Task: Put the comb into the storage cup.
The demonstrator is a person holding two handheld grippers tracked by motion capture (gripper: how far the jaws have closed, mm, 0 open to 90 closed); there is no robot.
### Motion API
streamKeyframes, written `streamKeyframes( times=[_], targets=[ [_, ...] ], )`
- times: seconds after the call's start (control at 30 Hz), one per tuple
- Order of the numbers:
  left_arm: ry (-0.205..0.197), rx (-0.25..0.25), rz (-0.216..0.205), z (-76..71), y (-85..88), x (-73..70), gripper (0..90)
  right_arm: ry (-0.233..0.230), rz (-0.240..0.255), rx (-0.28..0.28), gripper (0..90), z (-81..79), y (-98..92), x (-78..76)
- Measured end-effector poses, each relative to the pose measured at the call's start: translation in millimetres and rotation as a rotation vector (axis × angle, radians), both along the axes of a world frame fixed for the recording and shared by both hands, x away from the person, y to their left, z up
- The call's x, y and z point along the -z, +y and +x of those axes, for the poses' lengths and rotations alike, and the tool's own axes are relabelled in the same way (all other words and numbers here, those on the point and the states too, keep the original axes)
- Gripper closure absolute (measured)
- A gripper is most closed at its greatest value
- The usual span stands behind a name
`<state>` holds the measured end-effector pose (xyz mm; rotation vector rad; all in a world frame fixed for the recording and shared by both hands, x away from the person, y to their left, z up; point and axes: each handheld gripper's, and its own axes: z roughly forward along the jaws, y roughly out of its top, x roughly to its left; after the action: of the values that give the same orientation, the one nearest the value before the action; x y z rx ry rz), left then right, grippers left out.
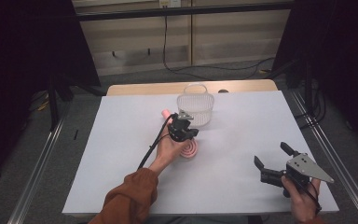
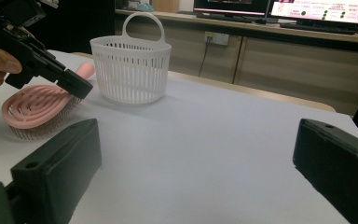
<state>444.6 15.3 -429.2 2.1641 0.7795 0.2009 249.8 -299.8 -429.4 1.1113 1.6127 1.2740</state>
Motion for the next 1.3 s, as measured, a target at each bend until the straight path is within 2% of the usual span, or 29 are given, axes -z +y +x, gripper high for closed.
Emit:
streamKeyframes(
  times=[0.53,1.3],
  targets=[
    [-0.006,-0.014,0.009,-2.5,2.2,-0.7,90.0,0.002,0.000,0.002,0.3,-0.6,0.3,-0.1],
    [0.019,-0.029,-0.001,-1.5,11.7,-2.0,90.0,0.000,-0.002,0.002,0.3,-0.9,0.0,-0.1]
  ],
)
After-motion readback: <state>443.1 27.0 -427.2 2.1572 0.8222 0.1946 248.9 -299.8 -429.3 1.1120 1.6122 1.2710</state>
